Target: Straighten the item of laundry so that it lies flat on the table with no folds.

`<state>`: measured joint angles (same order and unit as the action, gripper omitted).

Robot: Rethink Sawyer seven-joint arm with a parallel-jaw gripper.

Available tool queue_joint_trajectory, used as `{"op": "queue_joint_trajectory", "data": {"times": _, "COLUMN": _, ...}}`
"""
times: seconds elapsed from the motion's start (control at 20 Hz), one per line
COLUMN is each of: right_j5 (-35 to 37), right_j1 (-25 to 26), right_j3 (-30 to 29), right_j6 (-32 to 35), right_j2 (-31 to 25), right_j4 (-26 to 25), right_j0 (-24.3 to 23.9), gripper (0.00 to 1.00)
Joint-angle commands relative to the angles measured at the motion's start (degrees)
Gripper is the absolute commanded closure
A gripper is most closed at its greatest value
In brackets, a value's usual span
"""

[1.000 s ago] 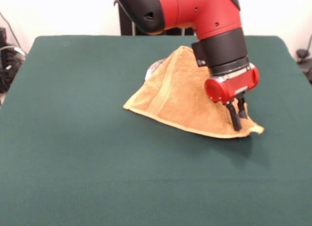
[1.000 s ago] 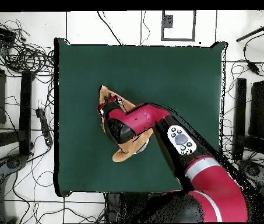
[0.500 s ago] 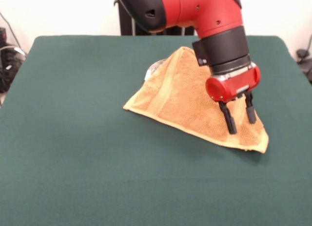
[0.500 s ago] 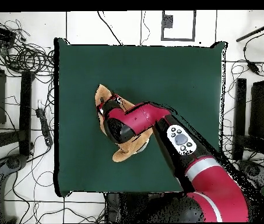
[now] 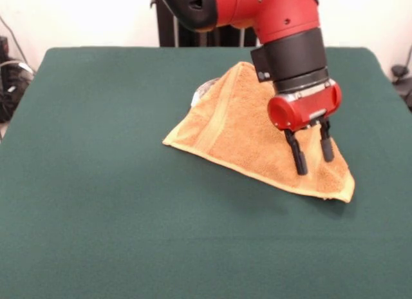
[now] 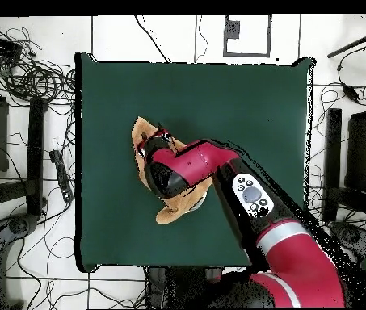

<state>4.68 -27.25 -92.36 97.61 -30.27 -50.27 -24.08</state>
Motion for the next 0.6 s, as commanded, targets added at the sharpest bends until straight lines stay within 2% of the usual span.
{"op": "queue_joint_trajectory", "data": {"times": 0.05, "right_j5": 11.9, "right_j1": -2.1, "right_j3": -2.3, "right_j6": 4.1, "right_j2": 7.2, "right_j4": 3.1, "right_j0": 2.0, "gripper": 0.00}}
{"op": "queue_joint_trajectory", "data": {"times": 0.6, "right_j5": 20.1, "right_j1": -2.2, "right_j3": -4.4, "right_j6": 4.6, "right_j2": 13.2, "right_j4": 8.2, "right_j0": 1.4, "gripper": 0.00}}
